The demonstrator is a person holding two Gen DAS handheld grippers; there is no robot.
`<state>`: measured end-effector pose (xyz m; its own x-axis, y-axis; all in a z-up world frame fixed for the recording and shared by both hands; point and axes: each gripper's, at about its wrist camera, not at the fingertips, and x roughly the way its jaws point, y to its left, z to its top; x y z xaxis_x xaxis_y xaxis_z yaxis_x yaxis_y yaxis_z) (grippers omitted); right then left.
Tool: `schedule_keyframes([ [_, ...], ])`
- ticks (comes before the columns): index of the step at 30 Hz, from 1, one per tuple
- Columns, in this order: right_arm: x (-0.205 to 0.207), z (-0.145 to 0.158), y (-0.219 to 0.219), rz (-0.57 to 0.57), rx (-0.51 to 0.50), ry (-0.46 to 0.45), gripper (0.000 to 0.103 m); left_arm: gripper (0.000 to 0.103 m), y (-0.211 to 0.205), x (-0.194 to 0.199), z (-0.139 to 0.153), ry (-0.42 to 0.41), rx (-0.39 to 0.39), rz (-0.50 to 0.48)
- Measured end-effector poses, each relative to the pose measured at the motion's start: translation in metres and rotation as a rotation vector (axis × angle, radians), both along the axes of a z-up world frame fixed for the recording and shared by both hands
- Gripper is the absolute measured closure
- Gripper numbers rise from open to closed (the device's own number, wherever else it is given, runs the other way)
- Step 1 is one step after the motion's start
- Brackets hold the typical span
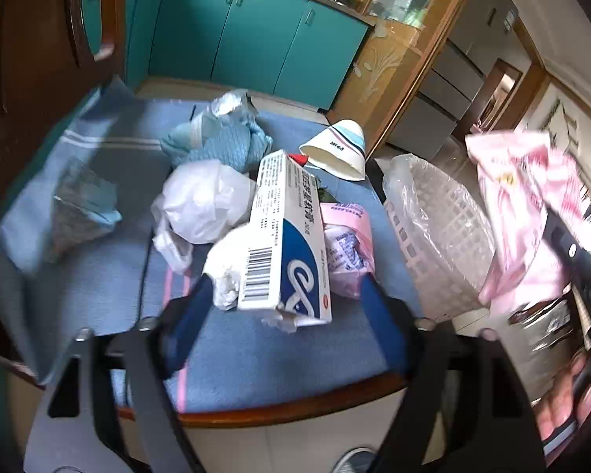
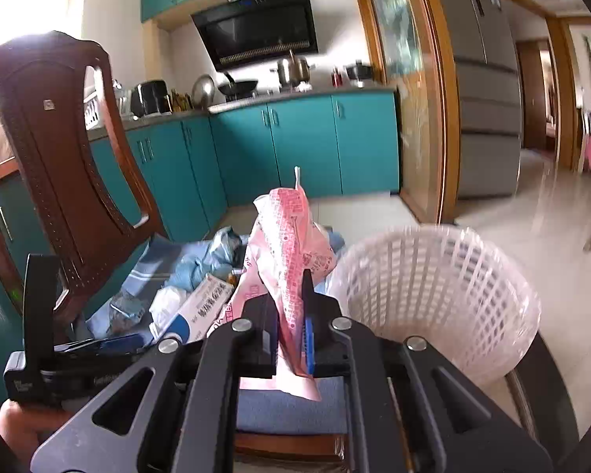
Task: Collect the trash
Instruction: 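Grasp the pink paper wrapper with the right tool while the left tool grasps the white medicine box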
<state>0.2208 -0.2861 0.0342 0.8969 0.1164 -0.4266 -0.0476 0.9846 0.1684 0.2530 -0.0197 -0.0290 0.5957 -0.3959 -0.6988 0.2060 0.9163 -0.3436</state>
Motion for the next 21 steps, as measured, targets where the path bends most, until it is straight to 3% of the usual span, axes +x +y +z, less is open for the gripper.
schedule_keyframes([
  [3, 0.002, 0.002, -0.003, 0.002, 0.013, 0.002, 0.093, 0.065, 0.001, 0.006, -0.007, 0.021, -0.039, 0.003],
  [7, 0.006, 0.004, -0.005, 0.003, 0.035, 0.008, 0.092, 0.074, -0.002, 0.001, -0.001, -0.018, -0.065, -0.013],
  [14, 0.008, 0.002, 0.004, 0.017, 0.031, 0.019, 0.092, 0.080, 0.002, -0.021, 0.023, -0.106, -0.072, -0.019],
  [21, 0.007, 0.005, 0.013, 0.048, 0.017, -0.001, 0.092, 0.080, 0.017, -0.066, 0.079, -0.330, 0.033, -0.002],
])
